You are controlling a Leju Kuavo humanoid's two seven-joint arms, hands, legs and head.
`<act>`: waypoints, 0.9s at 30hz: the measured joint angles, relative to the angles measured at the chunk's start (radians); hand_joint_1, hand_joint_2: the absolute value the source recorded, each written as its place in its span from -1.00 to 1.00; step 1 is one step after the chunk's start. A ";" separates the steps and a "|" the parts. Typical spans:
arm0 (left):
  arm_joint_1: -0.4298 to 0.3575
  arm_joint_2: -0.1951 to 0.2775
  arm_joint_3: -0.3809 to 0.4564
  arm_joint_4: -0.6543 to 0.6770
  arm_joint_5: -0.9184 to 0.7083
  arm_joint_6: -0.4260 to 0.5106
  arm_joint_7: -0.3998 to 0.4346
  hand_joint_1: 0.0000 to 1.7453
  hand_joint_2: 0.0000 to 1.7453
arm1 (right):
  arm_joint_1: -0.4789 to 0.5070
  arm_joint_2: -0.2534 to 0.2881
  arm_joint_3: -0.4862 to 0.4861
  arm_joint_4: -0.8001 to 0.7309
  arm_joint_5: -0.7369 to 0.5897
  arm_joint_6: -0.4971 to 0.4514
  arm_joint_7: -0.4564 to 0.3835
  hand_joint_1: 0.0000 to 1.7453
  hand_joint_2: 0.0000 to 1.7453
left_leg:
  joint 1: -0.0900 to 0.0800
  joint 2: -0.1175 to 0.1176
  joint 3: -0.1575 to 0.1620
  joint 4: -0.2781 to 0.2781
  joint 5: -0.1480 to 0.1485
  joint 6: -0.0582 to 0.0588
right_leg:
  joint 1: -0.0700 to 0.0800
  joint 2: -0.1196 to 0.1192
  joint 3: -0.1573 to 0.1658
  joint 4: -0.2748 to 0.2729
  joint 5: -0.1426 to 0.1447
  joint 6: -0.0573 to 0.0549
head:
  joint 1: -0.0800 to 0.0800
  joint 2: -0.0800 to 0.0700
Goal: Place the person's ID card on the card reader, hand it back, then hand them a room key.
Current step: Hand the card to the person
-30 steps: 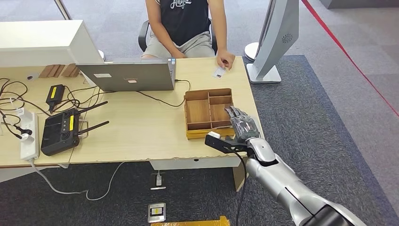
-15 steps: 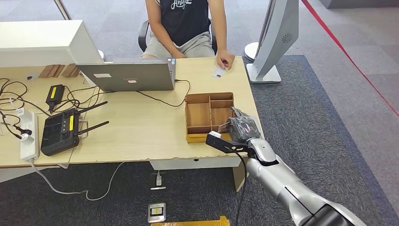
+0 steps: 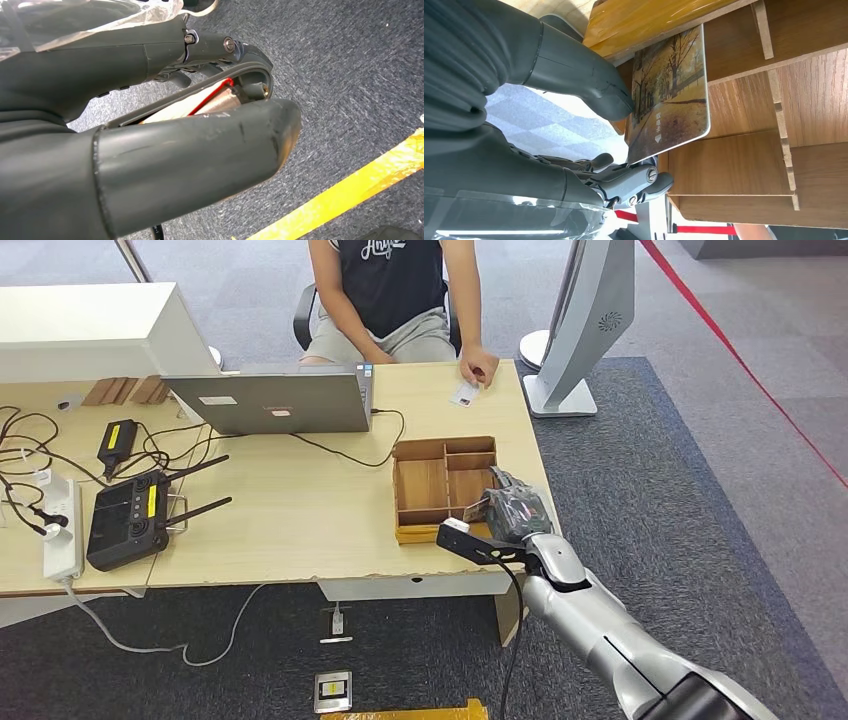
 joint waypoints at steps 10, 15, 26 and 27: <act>0.000 0.000 0.000 0.000 -0.003 0.000 0.000 -1.00 -1.00 | -0.004 0.006 0.000 0.011 -0.003 -0.003 0.000 1.00 1.00 | 0.000 0.000 0.000 0.000 0.000 0.000 | 0.000 0.000 0.000 0.000 0.000 0.000 | 0.000 0.000; 0.000 0.000 0.000 0.000 -0.003 0.004 -0.002 -1.00 -1.00 | -0.011 0.009 0.000 0.015 -0.003 -0.017 0.000 1.00 1.00 | 0.000 0.000 0.000 0.000 0.000 0.000 | 0.000 0.000 0.000 0.000 0.000 0.000 | 0.000 0.000; -0.001 -0.002 0.000 0.000 -0.025 0.008 -0.003 -1.00 -1.00 | -0.064 -0.008 -0.013 -0.010 -0.004 -0.046 0.053 1.00 1.00 | 0.000 0.000 0.000 0.000 0.000 0.000 | 0.000 0.000 0.000 0.000 0.001 0.000 | 0.000 0.000; -0.001 -0.002 0.000 0.000 -0.027 0.008 -0.003 -1.00 -1.00 | -0.071 -0.012 -0.015 -0.016 -0.006 -0.044 0.059 1.00 1.00 | 0.000 0.000 0.000 0.000 0.000 0.000 | 0.000 0.000 0.000 0.000 0.001 0.000 | 0.000 0.000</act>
